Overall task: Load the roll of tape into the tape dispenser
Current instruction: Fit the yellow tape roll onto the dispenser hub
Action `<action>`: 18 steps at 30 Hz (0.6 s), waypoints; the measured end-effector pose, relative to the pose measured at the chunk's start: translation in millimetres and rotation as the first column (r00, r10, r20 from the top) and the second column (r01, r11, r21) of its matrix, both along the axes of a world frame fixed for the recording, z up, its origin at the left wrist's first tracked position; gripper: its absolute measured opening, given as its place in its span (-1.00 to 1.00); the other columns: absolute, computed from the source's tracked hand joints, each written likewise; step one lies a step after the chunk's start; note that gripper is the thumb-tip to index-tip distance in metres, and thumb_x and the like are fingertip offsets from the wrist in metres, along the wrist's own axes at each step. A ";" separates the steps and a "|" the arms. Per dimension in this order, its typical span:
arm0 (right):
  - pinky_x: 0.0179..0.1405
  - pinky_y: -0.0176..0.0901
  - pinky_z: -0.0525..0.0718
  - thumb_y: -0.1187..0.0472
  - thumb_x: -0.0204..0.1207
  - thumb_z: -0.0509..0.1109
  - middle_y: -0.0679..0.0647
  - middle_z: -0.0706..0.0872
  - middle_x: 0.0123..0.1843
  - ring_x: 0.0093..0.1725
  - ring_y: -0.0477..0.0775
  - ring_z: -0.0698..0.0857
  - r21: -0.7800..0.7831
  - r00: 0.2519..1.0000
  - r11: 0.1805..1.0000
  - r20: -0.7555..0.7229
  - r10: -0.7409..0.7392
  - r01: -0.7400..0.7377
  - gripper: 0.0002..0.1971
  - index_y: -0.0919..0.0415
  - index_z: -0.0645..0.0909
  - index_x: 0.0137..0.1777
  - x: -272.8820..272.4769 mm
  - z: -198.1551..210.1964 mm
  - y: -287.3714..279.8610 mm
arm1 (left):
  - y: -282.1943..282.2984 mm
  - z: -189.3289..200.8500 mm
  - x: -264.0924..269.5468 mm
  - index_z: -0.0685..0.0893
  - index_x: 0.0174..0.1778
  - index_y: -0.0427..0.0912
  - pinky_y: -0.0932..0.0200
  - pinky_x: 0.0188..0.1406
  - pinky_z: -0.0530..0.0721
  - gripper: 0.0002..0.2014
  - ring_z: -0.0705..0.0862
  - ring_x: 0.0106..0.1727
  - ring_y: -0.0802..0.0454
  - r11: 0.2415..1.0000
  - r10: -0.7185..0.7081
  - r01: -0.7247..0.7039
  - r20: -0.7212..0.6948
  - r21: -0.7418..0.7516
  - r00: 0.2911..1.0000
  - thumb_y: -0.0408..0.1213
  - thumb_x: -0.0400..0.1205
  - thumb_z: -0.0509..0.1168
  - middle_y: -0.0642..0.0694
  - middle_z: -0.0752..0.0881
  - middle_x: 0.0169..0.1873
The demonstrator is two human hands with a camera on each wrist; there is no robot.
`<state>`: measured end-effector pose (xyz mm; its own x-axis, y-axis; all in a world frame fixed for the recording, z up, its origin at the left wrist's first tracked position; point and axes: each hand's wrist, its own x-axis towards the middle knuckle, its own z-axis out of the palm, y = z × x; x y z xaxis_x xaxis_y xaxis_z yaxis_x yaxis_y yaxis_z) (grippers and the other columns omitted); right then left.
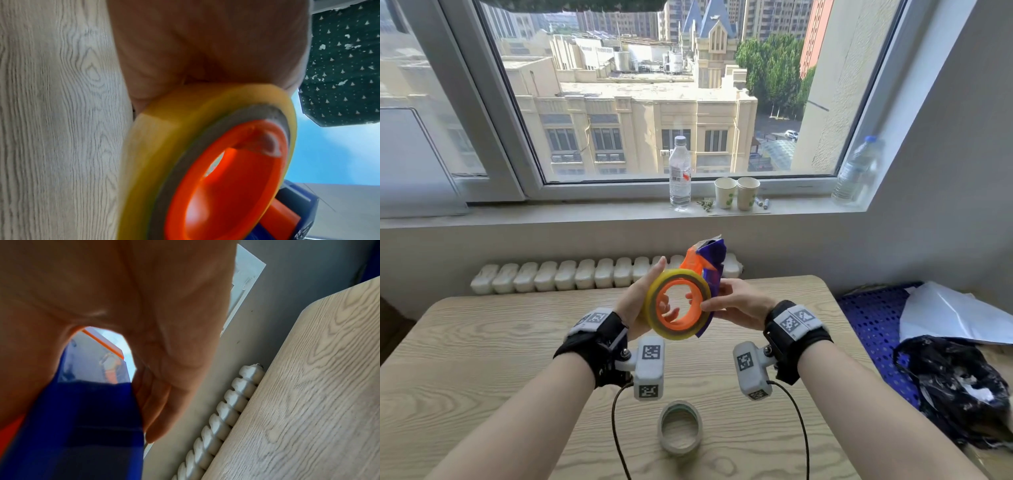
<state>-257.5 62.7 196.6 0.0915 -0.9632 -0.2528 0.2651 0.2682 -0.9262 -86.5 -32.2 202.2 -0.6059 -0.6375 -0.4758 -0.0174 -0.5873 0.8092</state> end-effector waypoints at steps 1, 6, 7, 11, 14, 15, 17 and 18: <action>0.15 -0.10 0.73 0.49 0.30 0.44 0.21 0.73 0.06 0.11 0.19 0.71 0.006 1.000 1.000 -0.015 -0.010 0.010 -0.66 0.34 0.62 0.09 0.8 -0.4 -0.4 | -0.9 -0.2 -0.8 0.55 -0.49 -0.13 0.15 -0.28 0.53 -0.51 0.37 -0.55 0.11 1.000 0.020 -0.020 0.013 -0.002 1.000 0.23 0.53 0.22 0.02 0.40 -0.67; 0.13 -0.01 0.75 0.49 0.39 0.43 0.19 0.74 -0.07 -0.05 0.15 0.76 0.012 0.990 0.995 -0.107 -0.093 0.095 -0.80 0.32 0.63 -0.01 1.8 -2.0 -3.3 | -8.9 1.0 -5.7 0.56 -0.30 -0.25 0.03 -0.24 0.63 -0.50 0.54 -0.42 -0.03 0.975 0.156 -0.131 0.141 -0.178 0.978 0.17 0.61 0.13 -0.13 0.56 -0.52; 0.14 0.02 0.75 0.48 0.39 0.45 0.19 0.75 -0.09 -0.06 0.17 0.76 0.011 0.984 0.992 -0.122 -0.126 0.128 -0.81 0.31 0.64 -0.02 1.3 -2.8 -4.2 | -10.8 0.7 -5.9 0.57 -0.20 -0.28 -0.01 -0.17 0.64 -0.51 0.60 -0.32 -0.08 0.964 0.168 -0.129 0.155 -0.234 0.974 0.15 0.63 0.09 -0.20 0.62 -0.38; -0.06 -0.04 0.79 0.40 0.34 0.52 0.24 0.71 -0.14 -0.16 0.17 0.74 0.022 0.929 0.951 -0.224 -0.295 0.307 -0.79 0.32 0.63 -0.04 4.2 -3.4 -9.9 | -18.3 -5.3 -4.3 0.55 0.17 -0.31 -0.02 0.18 0.57 -0.56 0.61 0.09 -0.10 0.813 0.241 -0.053 0.252 -0.579 0.937 0.04 0.64 0.16 -0.23 0.65 0.08; -0.42 -0.20 0.77 0.37 0.33 0.53 0.20 0.65 -0.24 -0.33 0.05 0.70 0.027 0.865 0.890 -0.247 -0.436 0.456 -0.76 0.30 0.57 -0.04 10.4 -0.6 -15.7 | -12.6 -6.6 -1.9 0.66 -0.13 -0.10 -0.06 0.13 0.59 -0.87 0.62 0.07 -0.16 0.618 0.244 0.108 0.321 -0.778 0.915 -0.18 0.46 0.33 -0.24 0.66 0.04; -0.43 -0.18 0.78 0.35 0.33 0.54 0.22 0.65 -0.21 -0.31 0.08 0.70 0.028 0.851 0.874 -0.247 -0.464 0.485 -0.74 0.30 0.55 -0.05 12.2 1.0 -17.3 | -8.9 -6.6 -1.3 0.69 -0.19 -0.08 -0.02 0.08 0.57 -0.88 0.60 0.04 -0.15 0.571 0.223 0.184 0.367 -0.800 0.903 -0.23 0.39 0.32 -0.20 0.65 -0.01; -0.32 -0.06 0.79 0.32 0.32 0.56 0.23 0.64 -0.16 -0.21 0.15 0.72 0.025 0.831 0.856 -0.254 -0.494 0.517 -0.74 0.26 0.51 -0.14 14.8 4.5 -18.5 | -3.3 -7.9 1.0 0.75 -0.21 -0.14 0.12 0.04 0.45 -0.78 0.54 0.02 -0.07 0.496 0.192 0.270 0.407 -0.825 0.893 -0.24 0.32 0.26 -0.10 0.58 -0.06; -0.26 0.01 0.78 0.31 0.31 0.57 0.20 0.64 -0.17 -0.17 0.17 0.71 0.018 0.823 0.849 -0.260 -0.506 0.528 -0.74 0.21 0.49 -0.18 15.5 6.7 -18.6 | -2.5 -8.8 2.0 0.77 -0.19 -0.17 0.15 0.07 0.42 -0.72 0.52 0.05 -0.05 0.471 0.186 0.282 0.407 -0.836 0.894 -0.21 0.30 0.23 -0.07 0.55 -0.05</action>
<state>-242.0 44.1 203.4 -0.4866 -0.8257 -0.2855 0.1634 0.2350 -0.9582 -84.5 -34.8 193.5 -0.5564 -0.8235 0.1109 -0.4625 0.4179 0.7819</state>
